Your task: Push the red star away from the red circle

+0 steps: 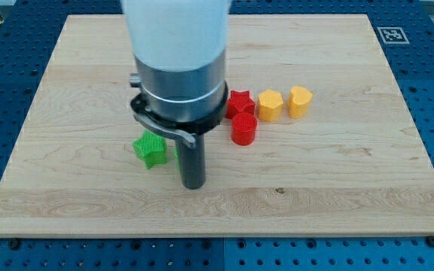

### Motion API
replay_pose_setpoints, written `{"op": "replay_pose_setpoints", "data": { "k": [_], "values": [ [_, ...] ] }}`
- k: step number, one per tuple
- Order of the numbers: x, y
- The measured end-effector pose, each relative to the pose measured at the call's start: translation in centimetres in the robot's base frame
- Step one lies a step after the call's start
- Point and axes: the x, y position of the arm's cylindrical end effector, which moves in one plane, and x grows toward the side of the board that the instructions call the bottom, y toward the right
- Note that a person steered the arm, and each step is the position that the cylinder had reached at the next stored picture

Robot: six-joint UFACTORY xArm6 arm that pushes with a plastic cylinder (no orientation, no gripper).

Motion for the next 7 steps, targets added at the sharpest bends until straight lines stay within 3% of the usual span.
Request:
{"op": "replay_pose_setpoints", "data": {
  "k": [6, 7],
  "values": [
    [0.5, 5.0],
    [-1.7, 5.7]
  ]
}}
